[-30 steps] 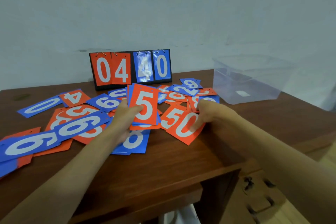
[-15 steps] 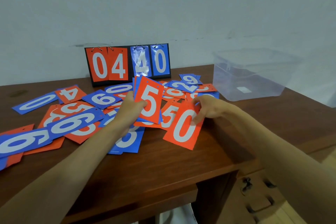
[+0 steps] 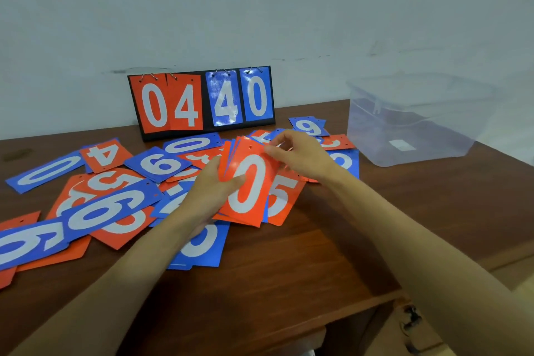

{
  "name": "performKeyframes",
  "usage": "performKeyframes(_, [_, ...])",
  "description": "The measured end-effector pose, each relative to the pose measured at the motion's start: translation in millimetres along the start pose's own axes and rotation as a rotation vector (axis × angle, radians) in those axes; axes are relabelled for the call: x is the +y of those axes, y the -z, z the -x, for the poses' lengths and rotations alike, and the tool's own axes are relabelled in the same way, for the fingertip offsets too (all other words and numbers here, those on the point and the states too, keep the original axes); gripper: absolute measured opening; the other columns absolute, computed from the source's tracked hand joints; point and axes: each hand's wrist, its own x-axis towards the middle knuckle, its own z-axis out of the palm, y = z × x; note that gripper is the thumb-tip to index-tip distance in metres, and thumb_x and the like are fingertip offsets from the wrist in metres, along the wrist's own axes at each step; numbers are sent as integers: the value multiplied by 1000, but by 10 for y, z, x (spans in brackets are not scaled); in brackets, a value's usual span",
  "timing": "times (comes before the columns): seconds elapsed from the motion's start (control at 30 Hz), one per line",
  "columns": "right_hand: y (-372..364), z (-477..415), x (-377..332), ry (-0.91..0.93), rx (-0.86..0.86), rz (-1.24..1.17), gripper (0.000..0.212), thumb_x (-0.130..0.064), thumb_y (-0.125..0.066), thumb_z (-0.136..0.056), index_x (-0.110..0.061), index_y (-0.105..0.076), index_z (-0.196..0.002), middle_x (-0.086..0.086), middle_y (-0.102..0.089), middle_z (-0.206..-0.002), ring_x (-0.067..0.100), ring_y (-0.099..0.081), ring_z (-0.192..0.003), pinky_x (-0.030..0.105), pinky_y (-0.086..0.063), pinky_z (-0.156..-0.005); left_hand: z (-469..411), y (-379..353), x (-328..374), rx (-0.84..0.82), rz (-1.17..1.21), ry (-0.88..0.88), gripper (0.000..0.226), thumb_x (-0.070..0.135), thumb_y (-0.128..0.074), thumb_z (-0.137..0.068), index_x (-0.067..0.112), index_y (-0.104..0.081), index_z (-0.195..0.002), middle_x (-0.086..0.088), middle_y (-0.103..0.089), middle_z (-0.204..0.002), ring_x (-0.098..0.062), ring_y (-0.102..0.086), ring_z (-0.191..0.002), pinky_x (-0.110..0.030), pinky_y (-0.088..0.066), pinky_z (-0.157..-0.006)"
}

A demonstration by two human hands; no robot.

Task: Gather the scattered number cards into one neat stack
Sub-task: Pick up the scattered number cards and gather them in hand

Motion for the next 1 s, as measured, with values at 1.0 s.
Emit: performKeyframes(1.0, [-228,-144,-96,27,12,-99,20,-28,-71,-83,-19,-57,-95,0,-66,-92,13,-65,-89,19,-51,-64,5,194,-54,16,-10,69,65,35,-72,-83,24,-39,-138,-1,-65,-117,-22,-69,-93,-38,-59,-74])
